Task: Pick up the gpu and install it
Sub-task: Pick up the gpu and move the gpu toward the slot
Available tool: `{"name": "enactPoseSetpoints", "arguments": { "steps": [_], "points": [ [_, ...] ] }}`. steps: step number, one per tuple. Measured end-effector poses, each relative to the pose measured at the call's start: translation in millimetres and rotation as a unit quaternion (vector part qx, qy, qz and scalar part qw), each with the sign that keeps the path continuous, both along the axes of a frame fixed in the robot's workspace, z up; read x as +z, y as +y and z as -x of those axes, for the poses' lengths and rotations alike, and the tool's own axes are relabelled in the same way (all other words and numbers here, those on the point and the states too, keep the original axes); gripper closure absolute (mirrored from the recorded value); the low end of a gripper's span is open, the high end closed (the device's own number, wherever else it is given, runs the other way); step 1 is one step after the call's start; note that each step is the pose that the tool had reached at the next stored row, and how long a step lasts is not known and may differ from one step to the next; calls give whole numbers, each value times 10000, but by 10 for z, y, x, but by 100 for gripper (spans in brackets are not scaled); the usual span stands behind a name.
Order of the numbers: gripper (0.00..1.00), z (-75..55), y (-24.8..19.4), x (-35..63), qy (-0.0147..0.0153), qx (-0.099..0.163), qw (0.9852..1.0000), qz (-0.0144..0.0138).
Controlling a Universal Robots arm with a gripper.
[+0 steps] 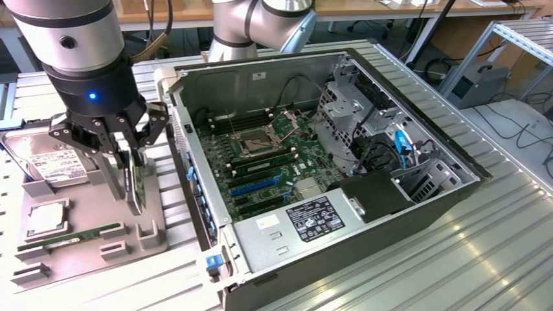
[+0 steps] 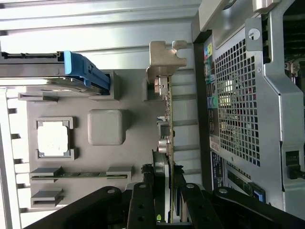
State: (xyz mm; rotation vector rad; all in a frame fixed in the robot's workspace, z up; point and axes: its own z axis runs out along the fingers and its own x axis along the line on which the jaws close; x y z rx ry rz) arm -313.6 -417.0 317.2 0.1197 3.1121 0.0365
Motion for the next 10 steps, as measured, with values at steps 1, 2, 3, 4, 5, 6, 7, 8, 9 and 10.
{"name": "enactPoseSetpoints", "arguments": {
  "steps": [1,2,3,4,5,6,7,8,9,10],
  "points": [
    [73,0,0,4,0,0,10000,0],
    [73,0,0,9,0,0,10000,0],
    [73,0,0,14,0,0,10000,0],
    [73,0,0,18,0,0,10000,0],
    [73,0,0,25,-1,0,10000,-1],
    [73,0,0,32,0,0,10000,0],
    [73,0,0,36,0,0,10000,0],
    [73,0,0,40,0,0,10000,0],
    [73,0,0,45,0,0,10000,0],
    [73,0,0,49,0,0,10000,0]
  ]
}}
